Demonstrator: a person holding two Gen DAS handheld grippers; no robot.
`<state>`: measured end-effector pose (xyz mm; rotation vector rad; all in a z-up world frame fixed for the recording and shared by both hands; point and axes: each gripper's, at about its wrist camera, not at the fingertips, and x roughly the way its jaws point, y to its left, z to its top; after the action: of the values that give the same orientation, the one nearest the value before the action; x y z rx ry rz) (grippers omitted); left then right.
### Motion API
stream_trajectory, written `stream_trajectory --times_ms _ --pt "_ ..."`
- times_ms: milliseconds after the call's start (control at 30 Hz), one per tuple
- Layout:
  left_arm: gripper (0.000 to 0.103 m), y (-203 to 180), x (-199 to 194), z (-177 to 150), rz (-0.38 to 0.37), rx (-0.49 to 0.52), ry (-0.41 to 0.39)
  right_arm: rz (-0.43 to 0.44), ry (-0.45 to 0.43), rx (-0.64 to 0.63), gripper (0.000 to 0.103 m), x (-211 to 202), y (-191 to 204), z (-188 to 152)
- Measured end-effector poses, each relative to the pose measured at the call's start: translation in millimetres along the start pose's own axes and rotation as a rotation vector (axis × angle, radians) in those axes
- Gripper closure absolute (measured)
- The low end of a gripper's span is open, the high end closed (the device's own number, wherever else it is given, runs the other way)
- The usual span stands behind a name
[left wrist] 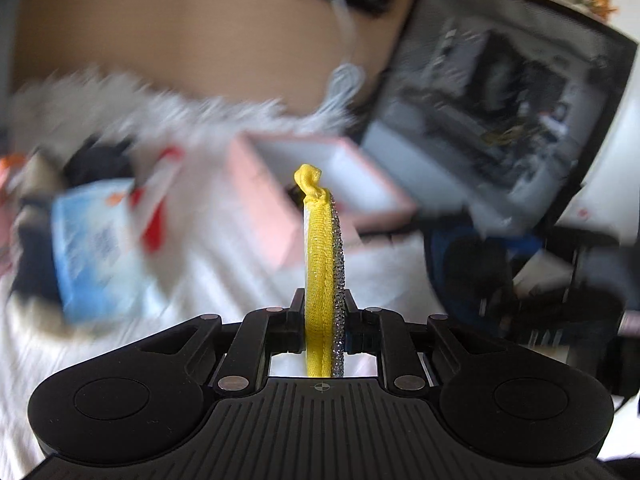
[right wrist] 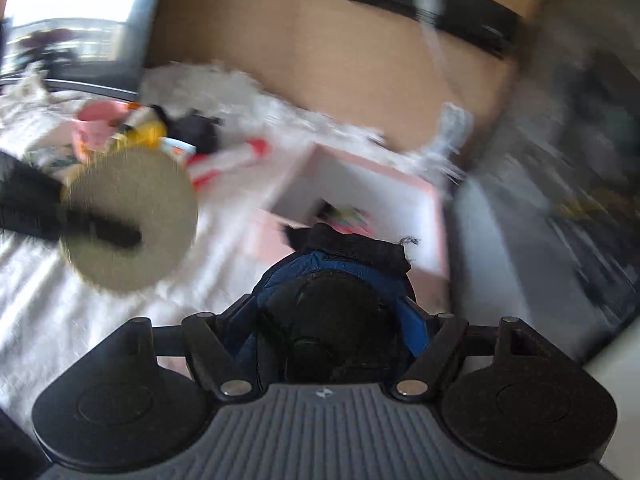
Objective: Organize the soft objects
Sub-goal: 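Carry the eye mask and sponge into the pink box and open both tools, then grasp the blue wet-wipes pack with the left tool and lift it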
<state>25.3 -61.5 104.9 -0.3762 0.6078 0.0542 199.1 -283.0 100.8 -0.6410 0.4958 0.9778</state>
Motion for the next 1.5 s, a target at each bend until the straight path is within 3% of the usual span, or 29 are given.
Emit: stream_trajectory --times_ms 267,367,400,467,567,667,800,933,1067,1167,1267,1300,1400,1500 --pt "0.085 -17 64 96 -0.105 -0.029 -0.108 -0.091 0.046 0.142 0.028 -27 -26 -48" --pt "0.084 -13 115 128 -0.151 -0.119 -0.074 -0.107 0.067 0.19 0.028 -25 -25 -60" --pt "0.083 -13 133 135 -0.129 -0.133 -0.042 -0.109 0.069 0.2 0.028 -24 -25 -62" --pt "0.082 -11 169 141 0.009 -0.124 0.035 -0.107 0.067 0.218 0.028 -25 -24 -66" --pt "0.082 3 186 139 0.161 -0.151 0.039 -0.129 0.066 0.228 0.028 -25 -24 -68" --pt "0.082 23 169 133 0.217 -0.215 -0.021 -0.135 0.054 0.25 0.028 -26 -29 -65" --pt "0.082 37 132 116 0.179 -0.217 -0.04 -0.101 -0.003 0.261 0.028 -29 -40 -43" --pt "0.082 33 89 82 0.211 -0.167 -0.035 -0.054 -0.13 0.22 0.028 -26 -54 16" --pt "0.082 29 60 44 0.193 -0.148 -0.018 -0.038 -0.206 0.182 0.028 5 -69 85" --pt "0.082 39 44 16 0.255 -0.182 0.036 0.001 -0.14 0.191 0.028 53 -73 128" --pt "0.082 57 31 -5 0.352 -0.246 0.057 0.083 -0.047 0.22 0.024 107 -77 149" --pt "0.082 66 25 -11 0.388 -0.282 0.062 0.106 -0.021 0.226 0.022 126 -76 152" --pt "0.082 88 7 -26 0.48 -0.372 0.067 0.015 0.03 0.205 0.022 172 -62 146" --pt "0.082 102 -10 -40 0.528 -0.419 0.064 0.035 0.042 0.194 0.022 182 -50 128"
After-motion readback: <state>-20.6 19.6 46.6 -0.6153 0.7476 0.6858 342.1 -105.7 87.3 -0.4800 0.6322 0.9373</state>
